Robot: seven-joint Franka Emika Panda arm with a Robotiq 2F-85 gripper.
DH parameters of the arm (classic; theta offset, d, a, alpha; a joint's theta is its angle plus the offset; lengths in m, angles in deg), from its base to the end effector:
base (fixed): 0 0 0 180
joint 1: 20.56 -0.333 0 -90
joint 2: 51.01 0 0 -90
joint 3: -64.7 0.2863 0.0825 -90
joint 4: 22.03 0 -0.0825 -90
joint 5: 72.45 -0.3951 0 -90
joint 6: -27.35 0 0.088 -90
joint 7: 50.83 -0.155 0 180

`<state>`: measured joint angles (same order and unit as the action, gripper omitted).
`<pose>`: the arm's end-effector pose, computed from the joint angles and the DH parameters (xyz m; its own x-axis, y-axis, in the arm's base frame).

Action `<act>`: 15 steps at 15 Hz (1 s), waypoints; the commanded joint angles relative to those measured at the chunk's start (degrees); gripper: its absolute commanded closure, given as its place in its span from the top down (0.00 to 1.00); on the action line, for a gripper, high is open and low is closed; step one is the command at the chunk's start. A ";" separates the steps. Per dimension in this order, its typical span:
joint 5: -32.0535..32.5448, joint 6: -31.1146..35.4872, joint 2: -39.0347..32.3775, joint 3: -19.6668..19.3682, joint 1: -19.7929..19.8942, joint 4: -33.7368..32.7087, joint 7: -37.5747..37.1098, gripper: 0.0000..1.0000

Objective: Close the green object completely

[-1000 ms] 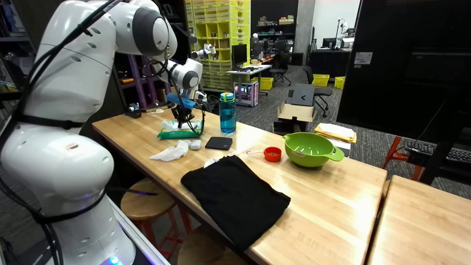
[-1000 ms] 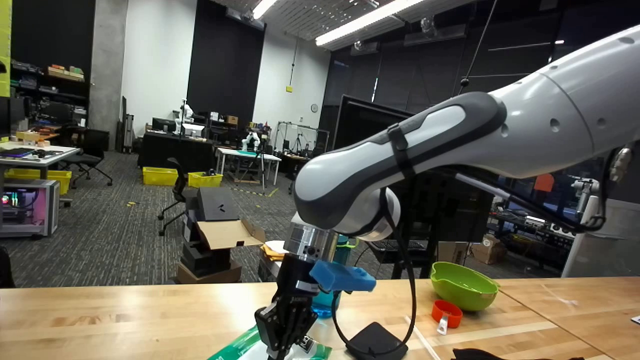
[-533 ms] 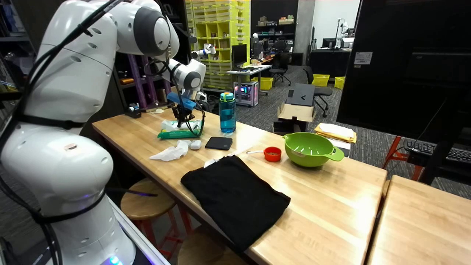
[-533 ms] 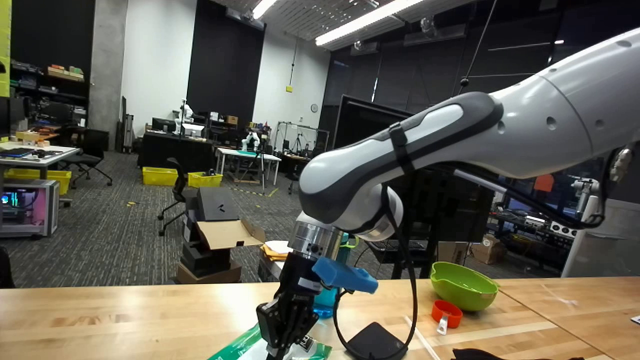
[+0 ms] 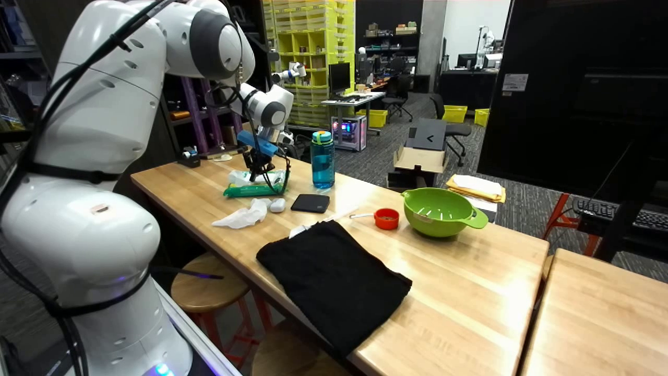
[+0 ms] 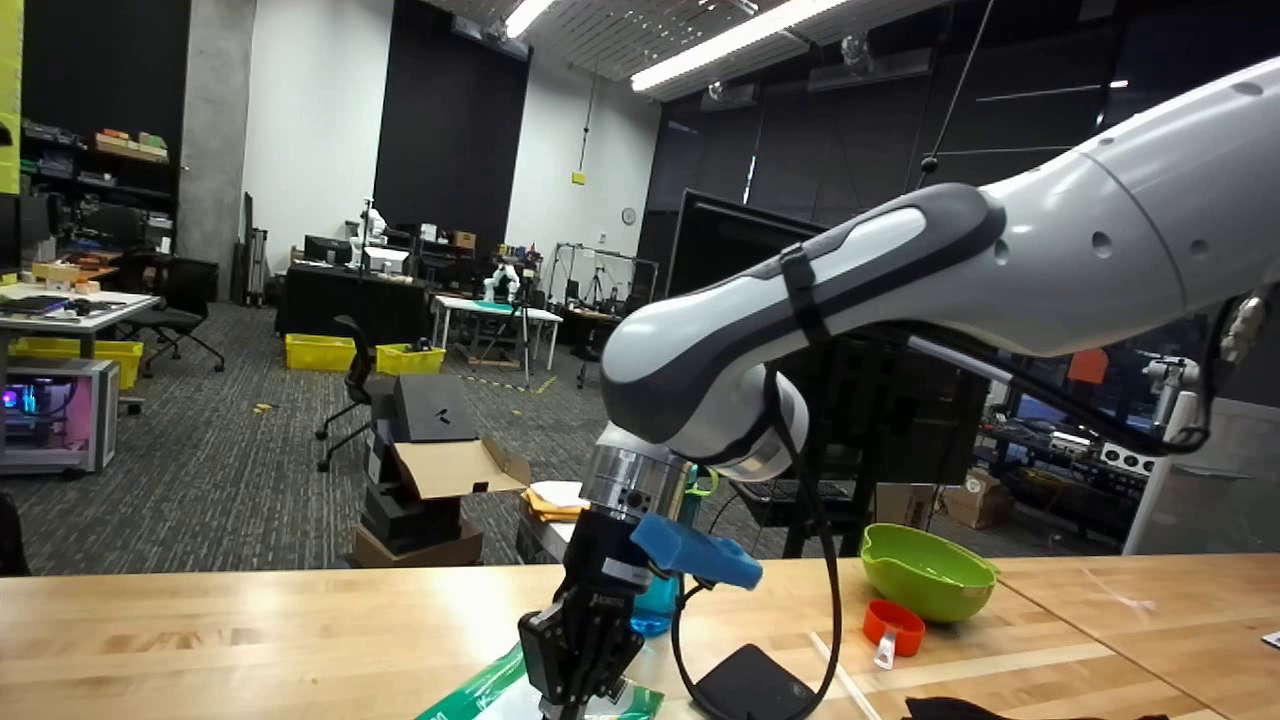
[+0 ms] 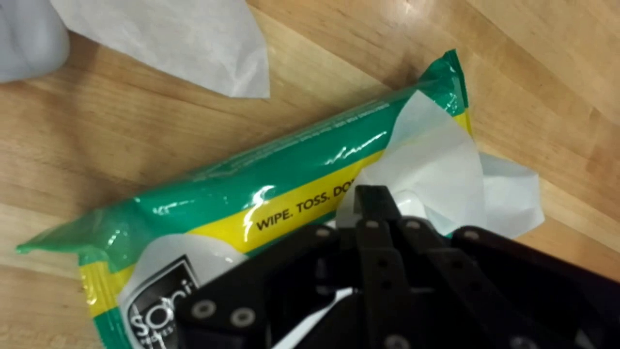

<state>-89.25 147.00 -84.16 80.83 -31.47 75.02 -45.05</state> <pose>0.5657 0.3119 0.1875 0.9063 0.3900 -0.1631 0.3054 -0.8708 -0.3854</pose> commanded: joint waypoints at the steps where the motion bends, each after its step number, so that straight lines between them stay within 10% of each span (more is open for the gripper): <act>1: 0.93 -2.78 1.88 -1.06 -0.73 0.95 -1.23 0.00; 15: -0.02 -10.00 2.29 -0.84 -0.33 -3.28 2.22 0.00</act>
<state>-90.15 138.76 -83.49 80.73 -31.20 71.57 -42.81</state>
